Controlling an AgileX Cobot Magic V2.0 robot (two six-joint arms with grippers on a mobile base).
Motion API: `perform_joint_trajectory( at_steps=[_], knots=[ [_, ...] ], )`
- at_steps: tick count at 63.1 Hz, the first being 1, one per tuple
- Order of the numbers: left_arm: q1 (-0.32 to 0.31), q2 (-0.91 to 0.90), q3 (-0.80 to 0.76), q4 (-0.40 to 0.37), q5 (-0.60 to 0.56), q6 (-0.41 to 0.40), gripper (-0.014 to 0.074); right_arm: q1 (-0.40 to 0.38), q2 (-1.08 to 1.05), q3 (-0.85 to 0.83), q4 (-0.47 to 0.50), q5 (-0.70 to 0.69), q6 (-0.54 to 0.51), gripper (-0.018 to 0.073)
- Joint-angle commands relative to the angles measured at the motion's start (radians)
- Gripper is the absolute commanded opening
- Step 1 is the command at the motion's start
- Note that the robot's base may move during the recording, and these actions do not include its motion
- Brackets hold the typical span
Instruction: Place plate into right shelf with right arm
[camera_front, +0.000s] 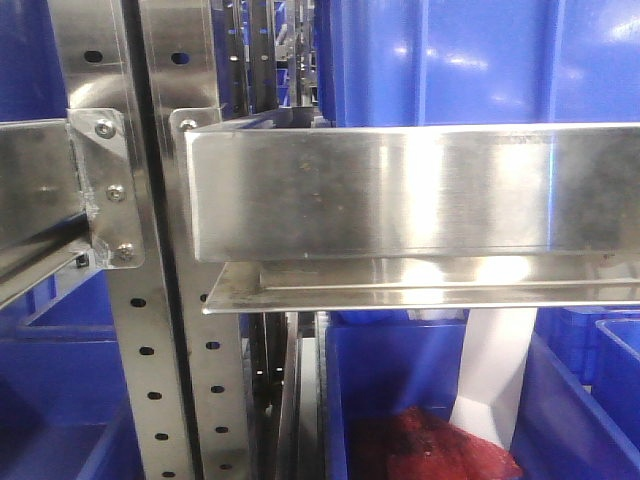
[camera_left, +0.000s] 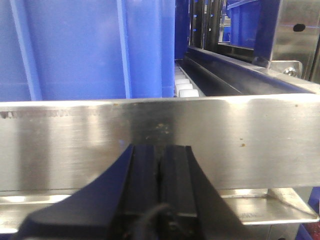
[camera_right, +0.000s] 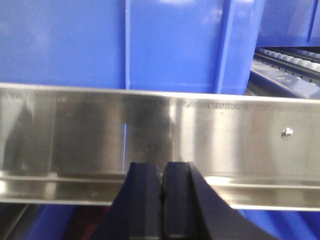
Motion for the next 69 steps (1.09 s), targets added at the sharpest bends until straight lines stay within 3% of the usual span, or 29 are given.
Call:
perform_joint_trajectory(
  at_steps=[1,69],
  knots=[
    [-0.001,-0.010,0.008,-0.004,-0.083,-0.002,-0.0047,-0.005,-0.013,-0.005,-0.015,-0.115,0.011,0.0050],
    [-0.001,-0.010,0.008,-0.004,-0.083,-0.002,-0.0047,-0.005,-0.013,-0.005,-0.015,-0.119,0.011,0.0050]
  ],
)
